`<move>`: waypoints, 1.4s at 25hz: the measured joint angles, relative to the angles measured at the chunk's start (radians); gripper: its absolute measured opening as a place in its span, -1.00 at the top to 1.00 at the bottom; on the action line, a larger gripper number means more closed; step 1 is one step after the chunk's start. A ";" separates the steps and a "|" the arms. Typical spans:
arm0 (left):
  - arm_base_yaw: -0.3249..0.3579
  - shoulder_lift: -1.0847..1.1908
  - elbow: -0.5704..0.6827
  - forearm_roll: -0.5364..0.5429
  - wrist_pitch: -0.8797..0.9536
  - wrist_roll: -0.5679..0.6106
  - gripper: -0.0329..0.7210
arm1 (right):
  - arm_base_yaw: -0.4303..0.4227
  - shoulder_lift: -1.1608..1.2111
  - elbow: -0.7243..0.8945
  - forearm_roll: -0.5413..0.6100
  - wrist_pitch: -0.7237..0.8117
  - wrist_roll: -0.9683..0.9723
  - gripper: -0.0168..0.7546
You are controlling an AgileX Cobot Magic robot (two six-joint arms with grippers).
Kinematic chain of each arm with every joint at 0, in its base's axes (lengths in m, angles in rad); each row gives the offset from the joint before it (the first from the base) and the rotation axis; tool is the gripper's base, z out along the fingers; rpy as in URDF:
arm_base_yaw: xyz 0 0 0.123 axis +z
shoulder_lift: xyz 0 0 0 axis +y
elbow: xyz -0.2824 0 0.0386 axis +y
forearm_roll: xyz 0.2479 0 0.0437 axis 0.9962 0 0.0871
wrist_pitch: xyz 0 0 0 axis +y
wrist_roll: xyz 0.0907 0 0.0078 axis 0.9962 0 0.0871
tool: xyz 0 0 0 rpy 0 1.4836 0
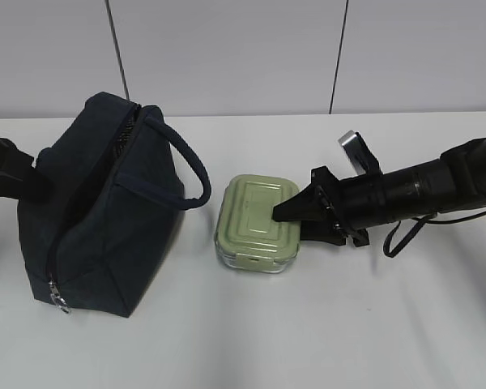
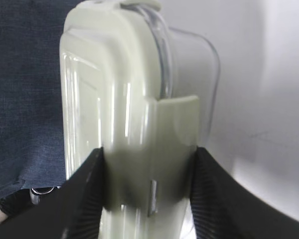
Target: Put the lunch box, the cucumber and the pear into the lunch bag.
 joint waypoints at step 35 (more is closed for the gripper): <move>0.000 0.000 0.000 -0.003 0.000 0.000 0.91 | 0.426 -0.287 -0.438 -0.260 -0.268 0.352 0.07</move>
